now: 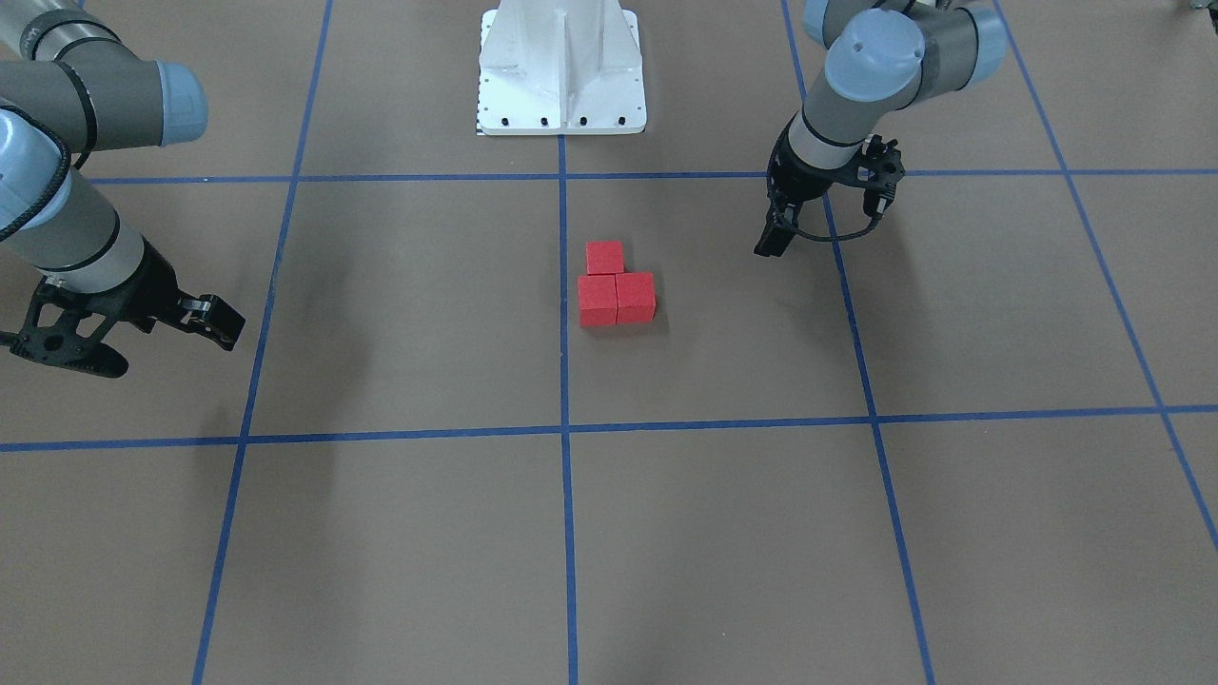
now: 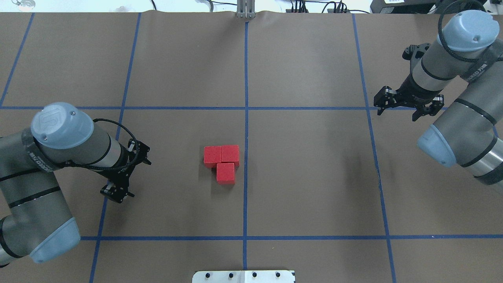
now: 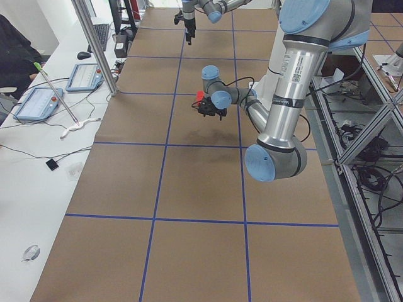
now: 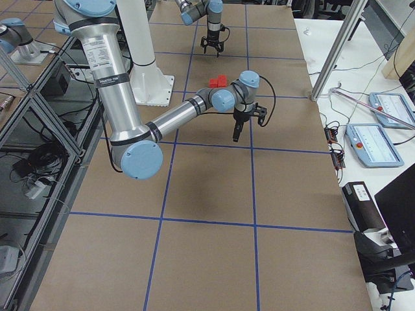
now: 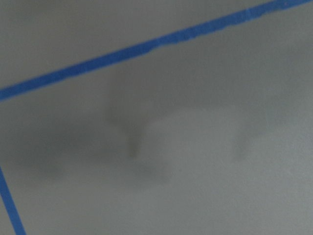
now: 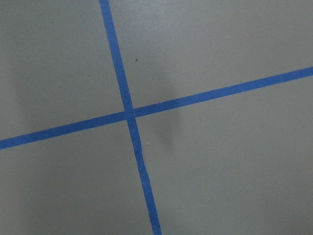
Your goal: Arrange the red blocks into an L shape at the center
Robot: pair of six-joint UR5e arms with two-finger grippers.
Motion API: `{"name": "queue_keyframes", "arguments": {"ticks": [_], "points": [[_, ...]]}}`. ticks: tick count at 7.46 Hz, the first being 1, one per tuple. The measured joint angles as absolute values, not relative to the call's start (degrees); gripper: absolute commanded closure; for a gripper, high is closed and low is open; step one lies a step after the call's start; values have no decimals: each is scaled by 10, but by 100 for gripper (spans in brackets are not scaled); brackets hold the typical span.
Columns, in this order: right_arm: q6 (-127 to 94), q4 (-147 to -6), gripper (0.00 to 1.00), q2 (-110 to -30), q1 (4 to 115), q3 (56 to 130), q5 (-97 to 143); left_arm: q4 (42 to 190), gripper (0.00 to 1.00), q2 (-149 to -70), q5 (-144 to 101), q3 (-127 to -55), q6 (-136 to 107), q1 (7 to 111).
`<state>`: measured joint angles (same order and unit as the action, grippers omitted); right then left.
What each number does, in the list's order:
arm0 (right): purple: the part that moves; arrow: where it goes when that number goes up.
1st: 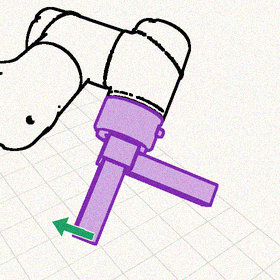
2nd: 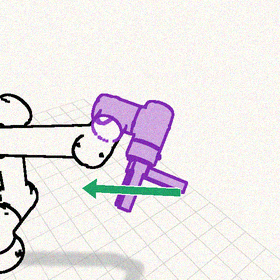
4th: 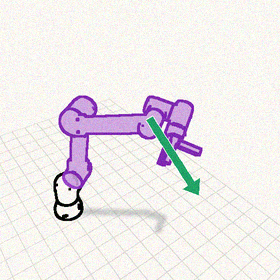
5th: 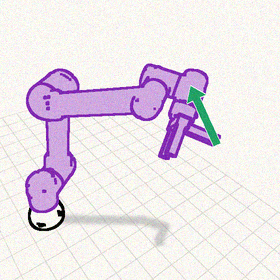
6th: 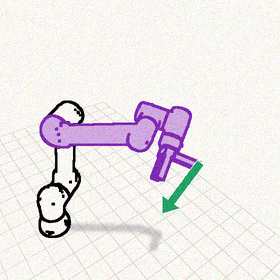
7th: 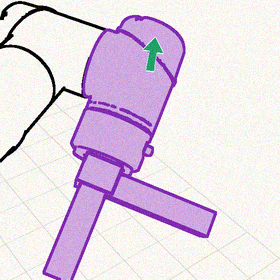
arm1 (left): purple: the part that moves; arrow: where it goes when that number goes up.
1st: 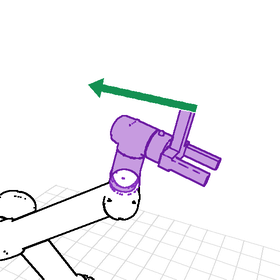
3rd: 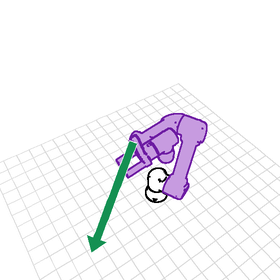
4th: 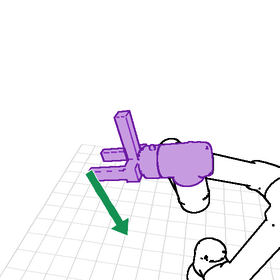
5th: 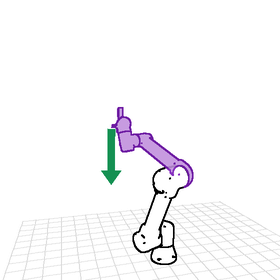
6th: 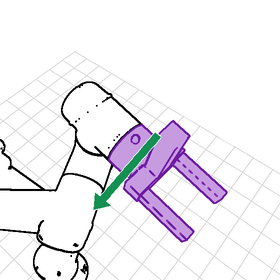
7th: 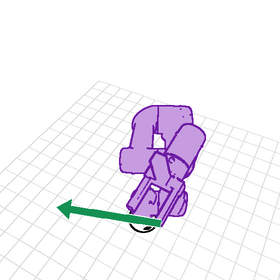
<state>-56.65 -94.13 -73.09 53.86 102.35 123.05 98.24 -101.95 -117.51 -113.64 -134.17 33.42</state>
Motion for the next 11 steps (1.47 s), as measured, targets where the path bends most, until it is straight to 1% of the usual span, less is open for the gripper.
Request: {"name": "queue_keyframes", "arguments": {"ticks": [1,3,5,8,9,11], "points": [[-558,-941,0,-733,545,1024,1231,982,0,-993,-1184,-1161,-1280,352],[-503,-941,0,-754,582,1025,1241,985,0,-923,-1203,-1198,-1077,426],[-394,-942,0,-789,654,1024,1275,988,0,-856,-1230,-1200,-796,542],[-237,-942,0,-823,753,991,1301,983,0,-820,-1288,-1125,-384,723],[-171,-943,0,-827,789,969,1317,982,0,-817,-1292,-1100,-286,760],[-77,-945,0,-828,828,944,1326,982,0,-814,-1294,-1079,-178,800]]}}
